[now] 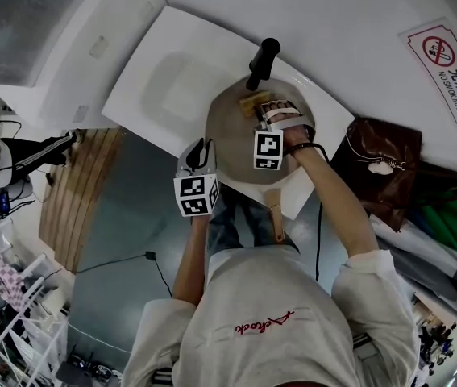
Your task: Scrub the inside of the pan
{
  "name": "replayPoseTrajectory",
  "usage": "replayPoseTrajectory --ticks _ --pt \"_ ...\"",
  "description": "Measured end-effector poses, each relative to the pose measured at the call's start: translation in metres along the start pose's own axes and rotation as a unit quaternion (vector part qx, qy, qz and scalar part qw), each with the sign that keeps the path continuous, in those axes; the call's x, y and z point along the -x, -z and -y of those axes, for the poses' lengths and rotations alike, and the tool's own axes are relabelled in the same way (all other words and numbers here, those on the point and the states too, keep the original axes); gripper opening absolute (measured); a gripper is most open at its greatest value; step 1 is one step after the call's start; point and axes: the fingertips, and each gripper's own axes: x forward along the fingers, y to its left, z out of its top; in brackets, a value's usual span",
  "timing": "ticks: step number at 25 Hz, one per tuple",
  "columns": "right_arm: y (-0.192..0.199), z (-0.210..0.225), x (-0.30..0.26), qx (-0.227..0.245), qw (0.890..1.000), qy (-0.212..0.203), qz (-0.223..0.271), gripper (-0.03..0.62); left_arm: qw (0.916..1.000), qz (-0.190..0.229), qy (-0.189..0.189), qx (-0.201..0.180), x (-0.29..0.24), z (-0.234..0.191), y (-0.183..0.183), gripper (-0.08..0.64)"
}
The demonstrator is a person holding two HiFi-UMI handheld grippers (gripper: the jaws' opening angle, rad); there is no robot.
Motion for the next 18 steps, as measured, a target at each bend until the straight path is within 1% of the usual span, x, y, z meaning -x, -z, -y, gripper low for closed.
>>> replayPoseTrajectory --ticks 5,10,14,18 --pt "0.024 -0.01 0.002 -0.006 1.0 -0.009 -0.017 0.023 1.0 0.001 -0.001 -0.002 -0.001 0.0 0.0 0.067" --pt "0.036 -0.025 0.008 -0.008 0.999 -0.019 -0.027 0.023 1.0 0.002 -0.003 -0.007 -0.001 0.0 0.0 0.067" --pt "0.042 -0.047 0.017 -0.011 0.999 -0.038 -0.033 0.023 0.9999 0.003 -0.006 -0.009 -0.001 0.0 0.0 0.069" --pt "0.047 -0.068 0.025 -0.008 0.998 -0.048 -0.035 0.023 0.9999 0.005 -0.008 -0.01 -0.001 0.001 0.0 0.068"
